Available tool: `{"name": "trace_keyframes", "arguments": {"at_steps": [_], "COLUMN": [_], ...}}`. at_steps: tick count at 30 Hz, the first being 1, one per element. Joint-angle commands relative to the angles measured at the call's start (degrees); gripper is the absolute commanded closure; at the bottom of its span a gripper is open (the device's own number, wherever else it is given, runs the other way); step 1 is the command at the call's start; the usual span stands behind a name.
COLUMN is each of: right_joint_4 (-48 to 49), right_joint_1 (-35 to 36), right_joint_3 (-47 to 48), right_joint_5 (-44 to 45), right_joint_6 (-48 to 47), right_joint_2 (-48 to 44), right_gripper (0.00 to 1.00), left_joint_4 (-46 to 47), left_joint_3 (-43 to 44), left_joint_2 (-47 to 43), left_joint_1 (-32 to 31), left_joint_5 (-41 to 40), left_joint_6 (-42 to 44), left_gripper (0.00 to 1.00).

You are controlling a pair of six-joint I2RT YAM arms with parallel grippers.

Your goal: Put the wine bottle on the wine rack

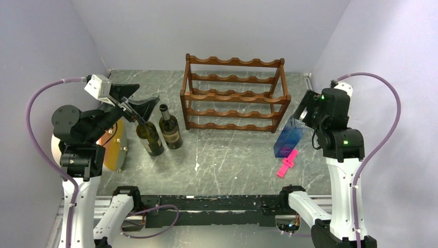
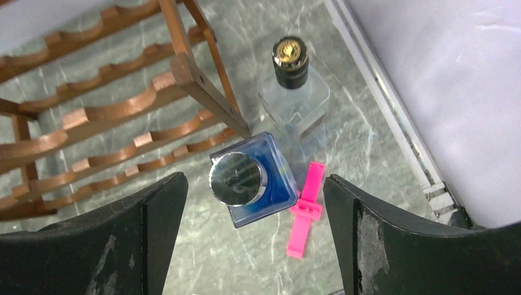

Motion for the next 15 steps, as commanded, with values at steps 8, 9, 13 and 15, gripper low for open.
{"name": "trace_keyframes", "arguments": {"at_steps": [8, 9, 13, 15], "right_joint_4": [2.04, 2.44, 3.67, 4.49], "right_joint_1": [-0.48, -0.45, -0.45, -0.43], "right_joint_3": [-9.74, -10.53, -12.65, -13.47], "right_joint_5": [-5.73, -5.63, -5.49, -5.49], "right_joint_6": [-1.76, -1.66, -2.09, -2.44], "right_joint_2": [0.15, 0.47, 1.14, 0.99], "right_gripper": [0.04, 0.04, 0.04, 0.05], "left_joint_4": [2.77, 3.11, 3.73, 3.62], "left_joint_3": [0.18, 0.11, 0.07, 0.23], "left_joint_2": [0.34, 0.48, 1.25, 1.65], "left_joint_1": [-0.95, -1.18, -1.66, -1.81], "left_joint_5": [2.62, 3.07, 4.29, 4.18], "left_joint_6": [-0.46, -0.66, -1.29, -1.32], "left_gripper": [0.05, 0.05, 0.06, 0.06]}}
